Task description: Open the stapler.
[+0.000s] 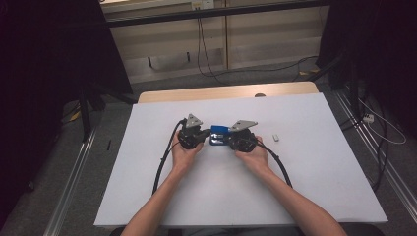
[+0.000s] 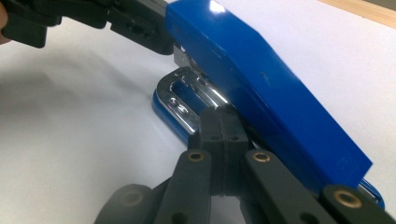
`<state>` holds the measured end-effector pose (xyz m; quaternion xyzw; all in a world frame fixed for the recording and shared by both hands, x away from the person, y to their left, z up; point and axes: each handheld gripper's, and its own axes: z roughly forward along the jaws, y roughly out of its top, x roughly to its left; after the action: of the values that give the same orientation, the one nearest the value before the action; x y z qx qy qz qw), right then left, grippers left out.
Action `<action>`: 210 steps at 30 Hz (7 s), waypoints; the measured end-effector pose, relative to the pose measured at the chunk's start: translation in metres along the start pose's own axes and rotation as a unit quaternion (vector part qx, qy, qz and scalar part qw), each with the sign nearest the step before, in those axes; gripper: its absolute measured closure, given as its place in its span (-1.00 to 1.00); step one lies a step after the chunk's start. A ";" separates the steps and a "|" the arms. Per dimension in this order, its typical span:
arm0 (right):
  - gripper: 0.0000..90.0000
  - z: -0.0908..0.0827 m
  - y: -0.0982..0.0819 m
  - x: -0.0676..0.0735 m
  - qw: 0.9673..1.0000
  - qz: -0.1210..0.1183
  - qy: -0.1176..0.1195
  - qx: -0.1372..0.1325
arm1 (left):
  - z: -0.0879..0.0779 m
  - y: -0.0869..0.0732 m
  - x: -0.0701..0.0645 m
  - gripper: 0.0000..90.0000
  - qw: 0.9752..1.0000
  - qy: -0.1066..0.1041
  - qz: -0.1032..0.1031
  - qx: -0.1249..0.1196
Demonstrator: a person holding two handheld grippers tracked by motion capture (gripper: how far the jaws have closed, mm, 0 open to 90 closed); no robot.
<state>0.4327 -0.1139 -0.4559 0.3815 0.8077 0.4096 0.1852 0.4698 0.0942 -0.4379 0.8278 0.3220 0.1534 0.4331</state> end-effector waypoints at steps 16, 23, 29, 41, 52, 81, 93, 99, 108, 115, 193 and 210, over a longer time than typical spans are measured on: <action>1.00 0.000 0.000 0.002 1.000 -0.011 -0.004 0.000 | -0.004 0.005 -0.001 1.00 1.000 -0.009 -0.017 -0.018; 1.00 0.000 0.001 0.004 1.000 -0.026 -0.002 0.000 | -0.006 0.007 -0.003 1.00 1.000 -0.006 -0.017 -0.023; 1.00 0.001 0.001 0.006 1.000 -0.025 -0.002 -0.001 | -0.006 0.009 -0.004 1.00 0.999 -0.008 -0.019 -0.026; 1.00 0.001 0.008 0.012 0.999 -0.018 -0.007 -0.028 | -0.006 0.010 -0.003 1.00 0.999 -0.007 -0.018 -0.026; 1.00 0.011 0.018 0.023 0.998 -0.009 -0.031 -0.048 | -0.005 0.009 -0.003 1.00 0.999 -0.009 -0.020 -0.027; 1.00 0.008 0.020 0.021 0.996 -0.011 -0.056 -0.062 | 0.004 0.008 -0.004 1.00 0.999 -0.018 -0.020 -0.019; 1.00 0.007 0.020 0.021 0.997 -0.005 -0.053 -0.063 | 0.008 0.003 -0.002 1.00 1.000 -0.020 -0.014 -0.006; 1.00 0.008 0.020 0.020 0.996 0.008 -0.058 -0.062 | 0.008 0.004 -0.005 1.00 1.000 -0.010 -0.005 -0.001; 1.00 0.006 0.022 0.019 0.995 0.020 -0.065 -0.071 | 0.009 0.003 -0.005 1.00 1.000 -0.009 -0.007 -0.003; 1.00 0.007 0.022 0.021 0.994 0.021 -0.072 -0.073 | 0.008 0.003 -0.004 1.00 1.000 -0.012 -0.005 -0.003; 1.00 -0.045 0.021 -0.021 0.984 0.058 -0.131 -0.109 | 0.008 0.003 -0.004 1.00 1.000 -0.012 0.002 -0.005; 1.00 -0.057 0.014 -0.037 0.982 0.071 -0.142 -0.106 | 0.008 0.003 -0.004 1.00 1.000 -0.011 0.006 -0.003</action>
<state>0.4281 -0.1669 -0.4116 0.4705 0.6959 0.4466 0.3080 0.4724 0.0851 -0.4401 0.8301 0.3116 0.1475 0.4383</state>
